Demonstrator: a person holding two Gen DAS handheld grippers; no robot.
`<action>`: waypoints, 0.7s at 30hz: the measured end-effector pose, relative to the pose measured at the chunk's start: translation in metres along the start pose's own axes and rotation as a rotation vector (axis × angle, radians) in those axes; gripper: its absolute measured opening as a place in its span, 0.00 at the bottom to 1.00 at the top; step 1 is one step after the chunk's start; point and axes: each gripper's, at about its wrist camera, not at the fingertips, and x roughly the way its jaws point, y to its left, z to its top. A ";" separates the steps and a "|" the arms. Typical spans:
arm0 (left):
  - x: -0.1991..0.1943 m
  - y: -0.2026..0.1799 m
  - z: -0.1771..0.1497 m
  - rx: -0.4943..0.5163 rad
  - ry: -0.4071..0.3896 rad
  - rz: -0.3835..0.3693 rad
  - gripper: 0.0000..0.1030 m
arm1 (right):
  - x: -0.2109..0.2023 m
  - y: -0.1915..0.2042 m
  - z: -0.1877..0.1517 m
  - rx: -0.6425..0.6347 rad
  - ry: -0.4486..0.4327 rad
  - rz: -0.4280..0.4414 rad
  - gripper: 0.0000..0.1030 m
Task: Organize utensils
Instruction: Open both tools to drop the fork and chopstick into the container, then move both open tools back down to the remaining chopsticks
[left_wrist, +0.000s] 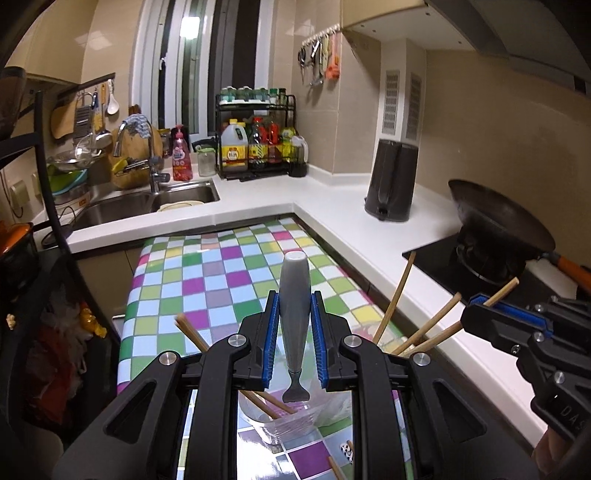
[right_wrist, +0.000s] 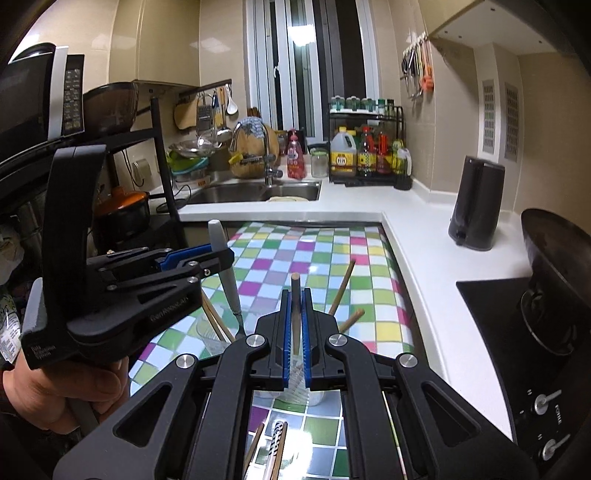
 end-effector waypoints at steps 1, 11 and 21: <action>0.004 0.000 -0.003 0.003 0.007 0.002 0.17 | 0.003 -0.001 -0.002 0.004 0.006 -0.002 0.05; 0.006 0.001 -0.015 -0.015 0.014 0.019 0.38 | 0.015 -0.002 -0.013 -0.016 0.075 -0.013 0.09; -0.075 -0.009 -0.032 -0.075 -0.105 0.048 0.40 | -0.042 0.008 -0.022 -0.026 -0.023 -0.076 0.28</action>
